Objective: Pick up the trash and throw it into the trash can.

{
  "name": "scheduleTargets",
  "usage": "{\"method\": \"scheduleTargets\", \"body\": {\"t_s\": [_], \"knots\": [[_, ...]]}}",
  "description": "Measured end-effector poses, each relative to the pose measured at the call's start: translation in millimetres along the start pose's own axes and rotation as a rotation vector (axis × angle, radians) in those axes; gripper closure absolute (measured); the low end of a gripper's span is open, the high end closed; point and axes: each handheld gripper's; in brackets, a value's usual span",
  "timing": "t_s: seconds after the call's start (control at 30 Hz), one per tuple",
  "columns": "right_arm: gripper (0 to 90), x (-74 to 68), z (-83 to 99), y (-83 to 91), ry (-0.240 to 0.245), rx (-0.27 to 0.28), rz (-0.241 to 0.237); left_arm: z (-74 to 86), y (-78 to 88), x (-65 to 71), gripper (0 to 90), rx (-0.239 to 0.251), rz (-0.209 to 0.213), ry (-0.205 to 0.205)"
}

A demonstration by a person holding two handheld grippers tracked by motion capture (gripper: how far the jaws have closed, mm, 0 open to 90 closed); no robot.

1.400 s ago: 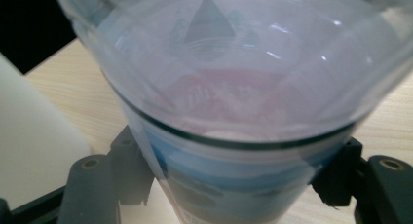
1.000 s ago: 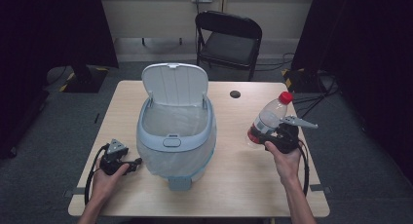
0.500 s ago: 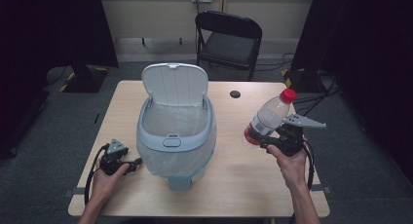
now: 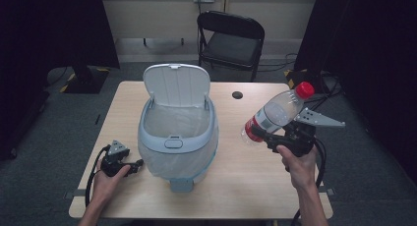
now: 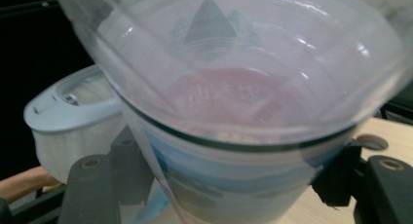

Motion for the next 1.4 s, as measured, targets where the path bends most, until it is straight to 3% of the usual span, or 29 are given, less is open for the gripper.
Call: {"method": "scheduleTargets", "body": {"t_s": [0.33,0.6,0.73,0.87,1.03,1.17,1.4], "knots": [[30.4,-13.5,-32.4,5.7,0.034,0.08,-0.059,0.0,0.0,0.0,25.6,0.0,0.0,0.0],[30.3,-35.6,-63.0,-7.9,0.089,0.125,-0.149,0.0,0.0,0.0,25.5,0.0,0.0,0.0],[30.3,-52.2,-81.2,-17.2,0.096,0.146,-0.212,0.0,0.0,0.0,25.6,0.0,0.0,0.0],[30.3,-61.1,-87.4,-25.3,0.098,0.151,-0.249,0.0,0.0,0.0,25.6,0.0,0.0,0.0],[30.2,-75.3,-95.5,-43.0,0.107,0.148,-0.309,0.0,0.0,0.0,25.6,0.0,0.0,0.0],[30.1,-81.2,-97.5,-55.6,0.11,0.135,-0.324,0.0,0.0,0.0,25.5,0.0,0.0,0.0],[29.5,-95.0,-89.7,-100.1,0.147,0.023,-0.328,0.0,0.0,0.1,25.2,-0.001,0.001,0.0]]}}
Point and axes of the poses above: each handheld gripper's, and its own axes: y roughly backward along the jaws, z roughly out of its underside, x roughly to its right, and after that the axes turned 5 degrees about -x, right-handed
